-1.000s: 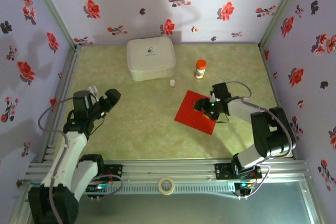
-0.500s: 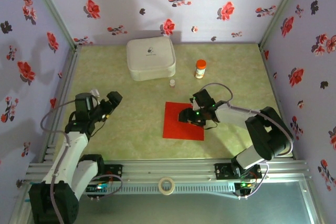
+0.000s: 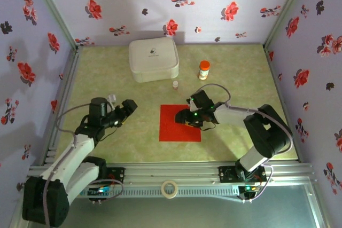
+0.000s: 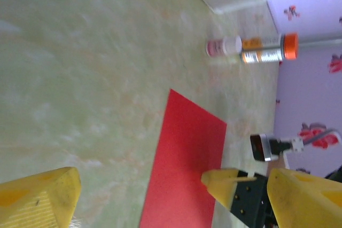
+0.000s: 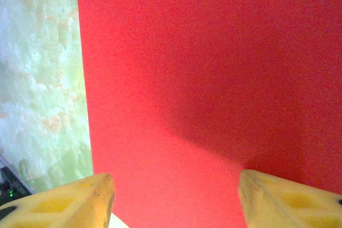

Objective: Fold a paper plane with a square sheet of paper (pick it up from the middle)
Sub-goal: Move the square sheet of paper to the center of the table, then first fold the square sheet of paper in half at the center of the table.

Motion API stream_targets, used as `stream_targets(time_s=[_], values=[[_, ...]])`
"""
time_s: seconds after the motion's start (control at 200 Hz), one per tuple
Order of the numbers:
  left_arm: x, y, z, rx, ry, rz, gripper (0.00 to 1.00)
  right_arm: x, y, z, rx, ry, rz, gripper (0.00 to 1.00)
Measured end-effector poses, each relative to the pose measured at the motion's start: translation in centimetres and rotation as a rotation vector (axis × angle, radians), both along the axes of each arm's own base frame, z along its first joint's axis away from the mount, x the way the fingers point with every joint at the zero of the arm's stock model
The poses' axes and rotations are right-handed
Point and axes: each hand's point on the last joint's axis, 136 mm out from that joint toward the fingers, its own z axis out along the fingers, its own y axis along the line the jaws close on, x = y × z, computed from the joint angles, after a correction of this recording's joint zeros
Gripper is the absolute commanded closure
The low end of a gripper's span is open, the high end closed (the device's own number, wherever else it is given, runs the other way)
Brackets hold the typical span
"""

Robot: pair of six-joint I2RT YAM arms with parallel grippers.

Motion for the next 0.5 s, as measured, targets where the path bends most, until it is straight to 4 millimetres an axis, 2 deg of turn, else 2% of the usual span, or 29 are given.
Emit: stream_targets(time_s=[0.075,0.17,0.24,0.31,0.375,0.5], values=[[-0.1,-1.7,0.7,0.022,-0.012,-0.059,0.13,0.5,-0.6,1.1,-0.018,-0.04,-0.03,0.35],[0.1,-3.8,1.4,0.053,-0.027,-0.122,0.17,1.3,-1.6,3.5,-0.031,-0.126,-0.08,0.34],[0.4,-5.5,1.7,0.089,-0.028,-0.171,0.19,2.0,-2.7,5.6,-0.034,-0.199,-0.136,0.33],[0.6,-7.2,1.9,0.129,-0.026,-0.215,0.2,2.4,-4.1,6.8,-0.032,-0.241,-0.191,0.32],[0.7,-9.0,2.0,0.176,-0.026,-0.26,0.2,2.5,-5.5,6.9,-0.04,-0.249,-0.237,0.32],[0.7,-11.9,1.7,0.246,-0.022,-0.323,0.25,2.3,-8.5,5.4,-0.087,-0.21,-0.325,0.31]])
